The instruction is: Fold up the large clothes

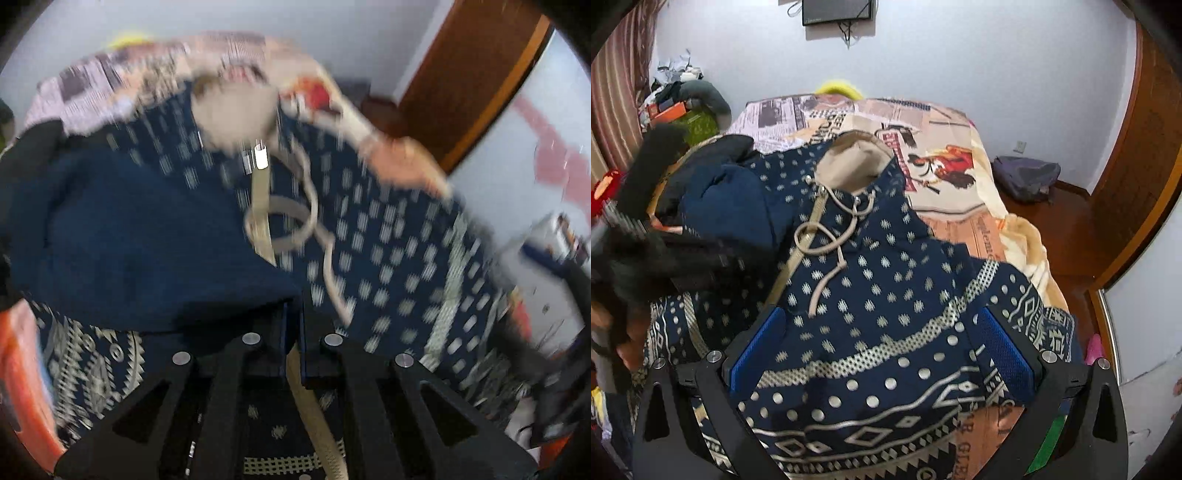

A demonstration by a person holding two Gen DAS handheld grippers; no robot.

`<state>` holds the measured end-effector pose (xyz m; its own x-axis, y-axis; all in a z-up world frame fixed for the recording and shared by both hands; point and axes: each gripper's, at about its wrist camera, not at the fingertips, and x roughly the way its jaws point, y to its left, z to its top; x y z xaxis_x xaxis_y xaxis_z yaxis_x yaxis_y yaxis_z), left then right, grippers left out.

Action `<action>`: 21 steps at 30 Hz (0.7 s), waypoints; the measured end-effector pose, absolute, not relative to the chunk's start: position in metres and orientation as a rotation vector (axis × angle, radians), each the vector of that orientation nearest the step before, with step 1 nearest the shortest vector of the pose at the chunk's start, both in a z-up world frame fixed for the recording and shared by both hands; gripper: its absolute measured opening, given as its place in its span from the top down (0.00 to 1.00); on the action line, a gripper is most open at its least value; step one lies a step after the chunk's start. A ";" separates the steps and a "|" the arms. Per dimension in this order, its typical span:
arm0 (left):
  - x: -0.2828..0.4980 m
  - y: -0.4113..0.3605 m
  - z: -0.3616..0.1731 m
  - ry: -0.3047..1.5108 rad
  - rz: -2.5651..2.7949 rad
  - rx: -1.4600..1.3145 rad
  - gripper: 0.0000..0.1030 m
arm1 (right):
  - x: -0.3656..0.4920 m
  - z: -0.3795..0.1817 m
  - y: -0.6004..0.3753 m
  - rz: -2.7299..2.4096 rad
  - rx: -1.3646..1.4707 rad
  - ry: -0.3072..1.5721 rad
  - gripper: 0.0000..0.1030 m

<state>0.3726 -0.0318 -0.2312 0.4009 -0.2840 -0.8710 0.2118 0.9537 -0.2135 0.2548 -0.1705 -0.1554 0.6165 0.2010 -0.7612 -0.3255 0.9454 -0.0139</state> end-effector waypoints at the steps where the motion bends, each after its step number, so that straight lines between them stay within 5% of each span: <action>1: 0.370 -0.035 -0.242 1.146 -0.316 -0.055 0.98 | 0.254 -0.157 -0.171 0.308 -0.162 0.861 0.00; 5: 0.358 -0.036 -0.255 1.192 -0.324 -0.005 0.92 | 0.252 -0.159 -0.165 0.318 -0.186 0.873 0.00; 11: 0.330 -0.008 -0.215 1.095 -0.305 0.019 0.51 | 0.251 -0.150 -0.143 0.356 -0.225 0.846 0.00; 21: 0.296 0.109 -0.166 0.948 -0.081 0.022 0.43 | 0.259 -0.132 -0.065 0.468 -0.282 0.788 0.00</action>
